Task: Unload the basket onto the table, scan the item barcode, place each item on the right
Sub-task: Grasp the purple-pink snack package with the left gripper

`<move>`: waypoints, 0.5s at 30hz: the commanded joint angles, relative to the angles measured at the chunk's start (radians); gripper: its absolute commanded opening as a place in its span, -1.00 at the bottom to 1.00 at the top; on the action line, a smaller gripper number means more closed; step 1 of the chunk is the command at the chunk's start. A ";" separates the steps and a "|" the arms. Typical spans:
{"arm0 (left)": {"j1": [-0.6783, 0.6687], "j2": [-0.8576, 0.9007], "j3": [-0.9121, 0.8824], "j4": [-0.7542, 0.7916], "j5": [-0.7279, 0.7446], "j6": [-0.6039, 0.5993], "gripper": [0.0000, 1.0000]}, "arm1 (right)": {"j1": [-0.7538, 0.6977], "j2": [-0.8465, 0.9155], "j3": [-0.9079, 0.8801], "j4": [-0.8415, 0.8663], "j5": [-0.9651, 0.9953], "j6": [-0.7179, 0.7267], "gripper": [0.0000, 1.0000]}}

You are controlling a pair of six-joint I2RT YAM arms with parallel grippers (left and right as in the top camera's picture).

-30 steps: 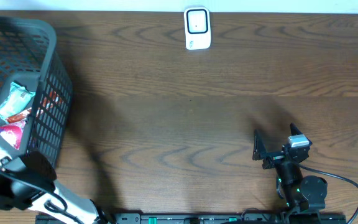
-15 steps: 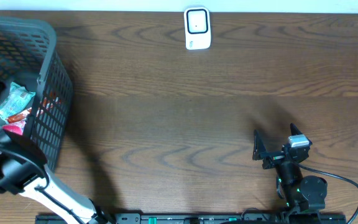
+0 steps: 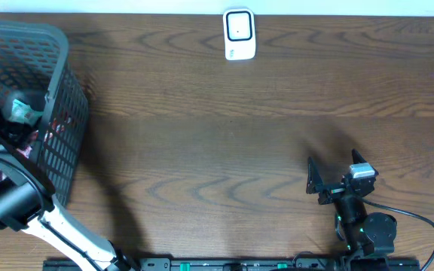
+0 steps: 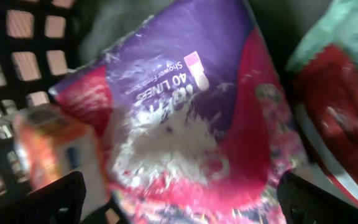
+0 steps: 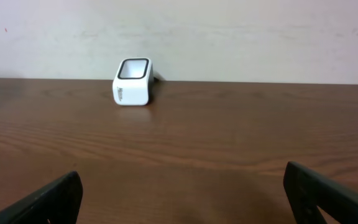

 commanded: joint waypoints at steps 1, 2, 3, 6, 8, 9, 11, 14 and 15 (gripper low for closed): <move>0.000 -0.003 -0.088 0.064 -0.006 -0.047 0.96 | 0.000 -0.004 -0.001 -0.003 -0.005 -0.011 0.98; 0.000 -0.003 -0.111 0.089 -0.006 -0.047 0.96 | 0.000 -0.004 -0.001 -0.003 -0.005 -0.011 0.98; 0.000 -0.003 -0.130 0.108 -0.006 -0.046 0.96 | 0.000 -0.004 -0.001 -0.003 -0.005 -0.011 0.99; 0.000 -0.003 -0.177 0.148 -0.006 -0.046 0.96 | 0.000 -0.004 -0.001 -0.003 -0.005 -0.011 0.99; 0.000 -0.003 -0.200 0.171 -0.005 -0.046 0.96 | 0.000 -0.004 -0.001 -0.003 -0.005 -0.011 0.99; 0.000 -0.003 -0.208 0.177 0.002 -0.046 0.96 | 0.000 -0.004 -0.001 -0.003 -0.005 -0.011 0.98; 0.000 -0.003 -0.209 0.177 0.026 -0.046 0.78 | 0.000 -0.004 -0.001 -0.003 -0.005 -0.011 0.99; 0.000 -0.003 -0.209 0.177 0.047 -0.045 0.05 | 0.000 -0.004 -0.001 -0.003 -0.005 -0.011 0.99; 0.000 -0.003 -0.209 0.176 0.047 -0.045 -0.15 | 0.000 -0.004 -0.001 -0.003 -0.005 -0.011 0.99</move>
